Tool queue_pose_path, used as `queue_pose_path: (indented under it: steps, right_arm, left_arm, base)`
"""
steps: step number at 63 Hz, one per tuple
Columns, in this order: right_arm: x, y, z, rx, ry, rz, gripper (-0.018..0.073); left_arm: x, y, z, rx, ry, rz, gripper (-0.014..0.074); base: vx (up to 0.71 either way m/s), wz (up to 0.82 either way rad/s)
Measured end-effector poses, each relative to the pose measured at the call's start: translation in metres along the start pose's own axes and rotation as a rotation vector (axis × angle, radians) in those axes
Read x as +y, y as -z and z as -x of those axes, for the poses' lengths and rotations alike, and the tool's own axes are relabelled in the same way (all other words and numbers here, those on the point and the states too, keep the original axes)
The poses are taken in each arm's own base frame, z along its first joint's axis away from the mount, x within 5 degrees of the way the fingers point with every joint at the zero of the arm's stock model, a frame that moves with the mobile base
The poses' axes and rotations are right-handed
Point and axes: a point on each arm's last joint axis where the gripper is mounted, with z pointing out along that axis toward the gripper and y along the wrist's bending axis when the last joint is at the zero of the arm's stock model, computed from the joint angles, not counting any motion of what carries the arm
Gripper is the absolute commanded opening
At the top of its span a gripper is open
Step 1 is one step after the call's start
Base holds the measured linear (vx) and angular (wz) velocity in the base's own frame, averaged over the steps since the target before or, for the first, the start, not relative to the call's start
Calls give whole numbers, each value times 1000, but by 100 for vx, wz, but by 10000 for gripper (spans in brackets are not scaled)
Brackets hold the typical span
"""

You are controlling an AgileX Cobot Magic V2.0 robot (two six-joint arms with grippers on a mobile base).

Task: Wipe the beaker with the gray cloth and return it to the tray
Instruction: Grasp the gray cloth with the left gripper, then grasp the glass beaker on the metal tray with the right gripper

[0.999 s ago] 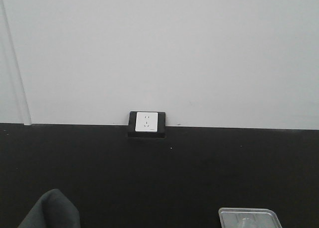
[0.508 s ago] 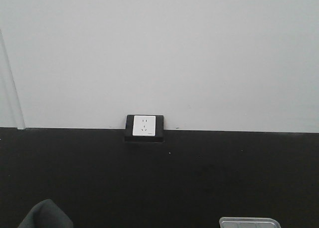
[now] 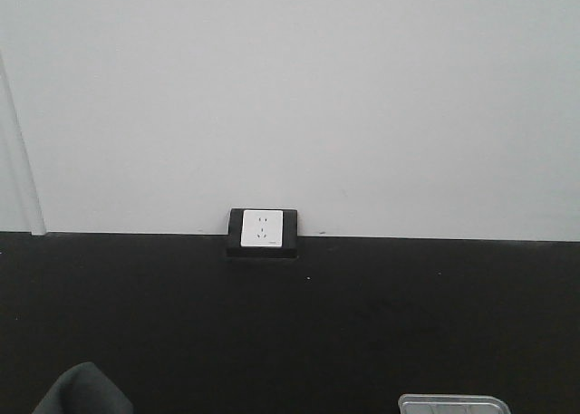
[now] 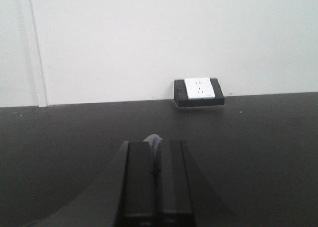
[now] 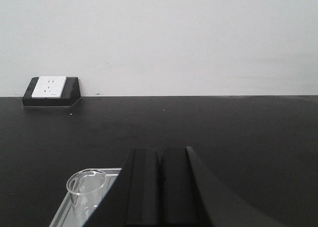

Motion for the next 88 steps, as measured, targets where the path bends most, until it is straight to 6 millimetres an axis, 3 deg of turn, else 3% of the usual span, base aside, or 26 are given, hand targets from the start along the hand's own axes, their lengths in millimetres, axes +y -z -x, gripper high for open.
queue_pose_path:
  steps: [19,35,42,57,76,88]
  right_arm:
    - [0,2,15,-63,-36,3,-11]
    - [1,17,96,-86,-38,-3,-8]
    - [1,11,115,-54,-38,-5,0]
    - [1,-24,109,147,-37,-12,93]
    - [1,-59,91,337,-35,-18,398]
    - [1,-68,84,392,-35,-20,489]
  left_arm:
    - [-1,2,20,-157,24,-7,0]
    - [-8,25,114,-289,30,-25,15]
    - [-9,20,132,-185,23,-20,35]
    - [-8,-28,108,197,-2,3,159]
    - [-5,-80,74,492,-30,23,524]
    - [-4,-119,57,528,18,36,573]
  base:
    - [0,0]
    - [0,0]
    - [0,0]
    - [0,0]
    - [0,0]
    - [0,0]
